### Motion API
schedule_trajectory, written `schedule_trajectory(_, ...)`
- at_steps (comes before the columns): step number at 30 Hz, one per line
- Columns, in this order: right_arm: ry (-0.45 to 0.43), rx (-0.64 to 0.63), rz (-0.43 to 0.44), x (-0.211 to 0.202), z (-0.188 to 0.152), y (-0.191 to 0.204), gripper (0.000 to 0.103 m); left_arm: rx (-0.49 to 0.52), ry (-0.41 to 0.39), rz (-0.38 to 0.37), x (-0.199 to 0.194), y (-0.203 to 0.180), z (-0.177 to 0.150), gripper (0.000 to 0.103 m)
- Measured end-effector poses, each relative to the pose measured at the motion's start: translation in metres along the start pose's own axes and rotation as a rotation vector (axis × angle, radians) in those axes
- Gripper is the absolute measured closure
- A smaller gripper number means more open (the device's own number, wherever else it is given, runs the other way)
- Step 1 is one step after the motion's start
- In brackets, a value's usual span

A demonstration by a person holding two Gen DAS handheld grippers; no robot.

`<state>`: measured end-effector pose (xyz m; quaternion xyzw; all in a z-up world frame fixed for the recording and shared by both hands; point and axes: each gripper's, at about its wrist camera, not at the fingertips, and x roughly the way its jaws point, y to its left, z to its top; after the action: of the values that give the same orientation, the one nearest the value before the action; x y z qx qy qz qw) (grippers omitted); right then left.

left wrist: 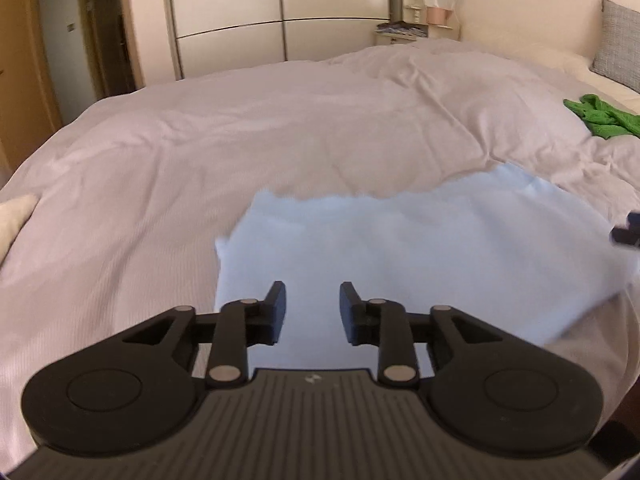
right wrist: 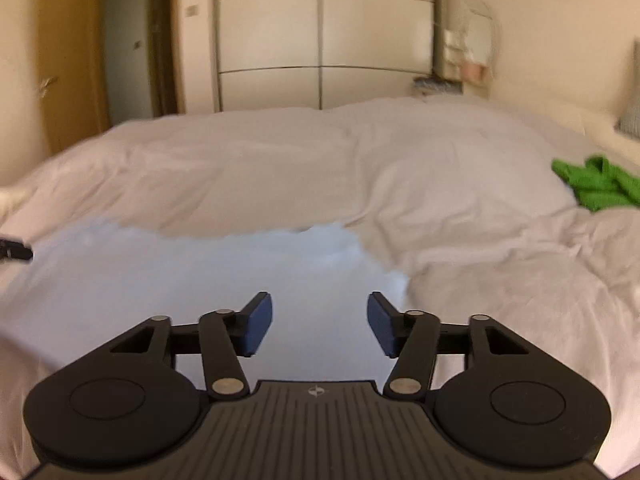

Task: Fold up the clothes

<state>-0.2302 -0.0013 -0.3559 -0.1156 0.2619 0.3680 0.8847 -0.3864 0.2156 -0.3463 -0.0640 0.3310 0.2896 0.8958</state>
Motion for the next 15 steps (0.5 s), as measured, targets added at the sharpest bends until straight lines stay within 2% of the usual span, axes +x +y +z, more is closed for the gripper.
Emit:
schedule_trajectory(2, 0.012, -0.017, -0.013, 0.002, -0.018, 0.012, 0.048, -0.016, 0.026, 0.054, 0.006, 0.001, -0.014, 0.076)
schedule_trajectory(4, 0.042, -0.028, -0.050, 0.015, -0.035, 0.018, 0.050, -0.075, 0.057, 0.077, 0.017, 0.012, -0.029, 0.074)
schedule_trajectory(7, 0.055, 0.035, -0.094, 0.026, -0.052, -0.002, 0.049, -0.153, 0.083, 0.111, 0.016, 0.024, -0.037, 0.075)
schedule_trajectory(10, 0.084, 0.156, -0.105, 0.028, -0.045, -0.021, 0.044, -0.199, 0.111, 0.160, 0.001, 0.026, -0.029, 0.075)
schedule_trajectory(15, 0.087, 0.345, -0.187, -0.013, -0.035, -0.034, 0.041, -0.239, 0.178, 0.227, -0.040, 0.007, -0.016, 0.076)
